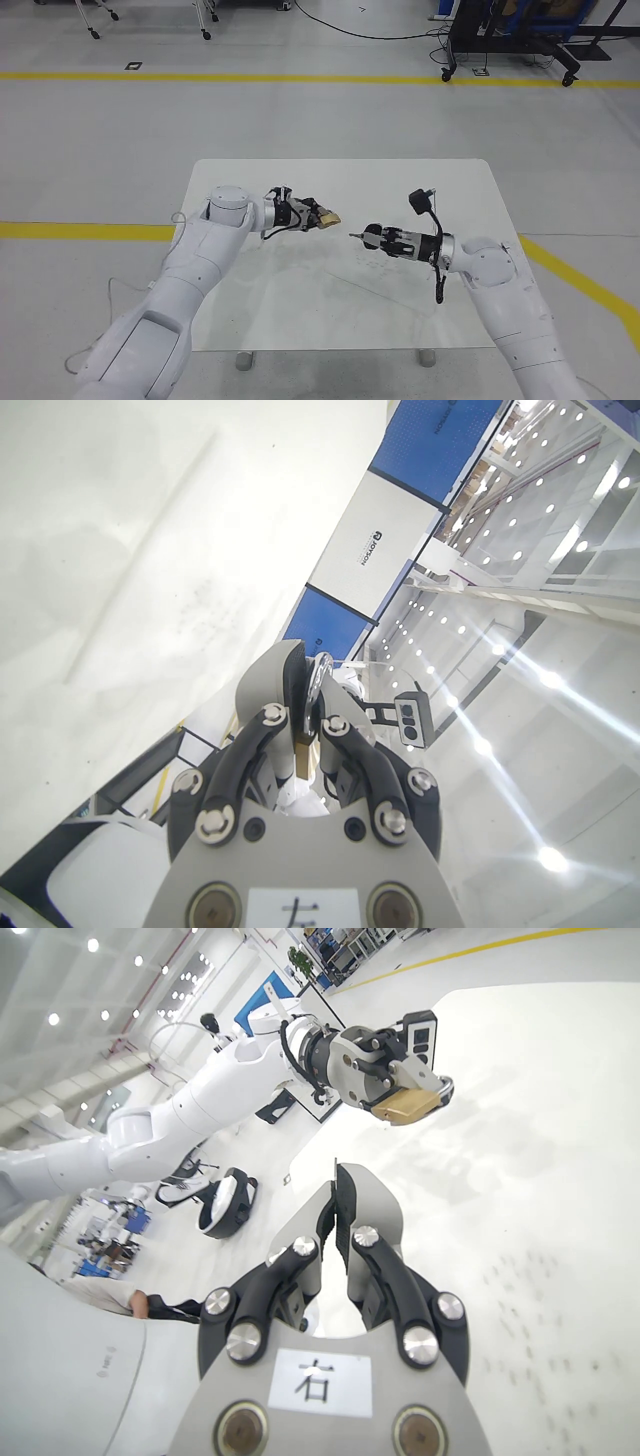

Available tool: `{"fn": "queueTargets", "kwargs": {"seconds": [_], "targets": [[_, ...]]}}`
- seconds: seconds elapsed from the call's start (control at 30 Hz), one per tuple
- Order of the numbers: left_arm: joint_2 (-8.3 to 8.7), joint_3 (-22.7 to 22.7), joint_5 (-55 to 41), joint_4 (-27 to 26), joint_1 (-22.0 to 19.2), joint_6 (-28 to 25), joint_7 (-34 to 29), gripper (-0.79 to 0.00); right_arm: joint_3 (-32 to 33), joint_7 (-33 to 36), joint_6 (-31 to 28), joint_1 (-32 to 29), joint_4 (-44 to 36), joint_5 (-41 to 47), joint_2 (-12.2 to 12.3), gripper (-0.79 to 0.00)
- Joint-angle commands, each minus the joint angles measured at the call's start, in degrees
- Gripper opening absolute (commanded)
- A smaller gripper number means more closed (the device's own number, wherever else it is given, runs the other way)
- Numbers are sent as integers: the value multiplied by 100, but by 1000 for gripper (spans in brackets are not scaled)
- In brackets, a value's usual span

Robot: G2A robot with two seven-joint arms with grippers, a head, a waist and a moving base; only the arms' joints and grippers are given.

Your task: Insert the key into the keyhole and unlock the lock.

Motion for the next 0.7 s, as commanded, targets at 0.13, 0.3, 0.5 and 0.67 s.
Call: {"fn": "queueTargets", "kwargs": {"seconds": [0.13,0.3,0.5,0.67], "targets": [[-71,309,188,160,-114,559,-568,-785,-459,-65,-205,310,-802,-3034,35,-785],[-148,443,214,346,-202,711,-528,-785,-780,-775,-522,374,-1178,-3887,25,-785],[-206,445,105,550,-298,660,-432,-785,-882,-935,-376,239,-1757,-4692,78,-785],[-227,375,-104,700,-338,557,-604,-785,-804,-1198,-158,14,-2117,-4771,114,-785]]}}
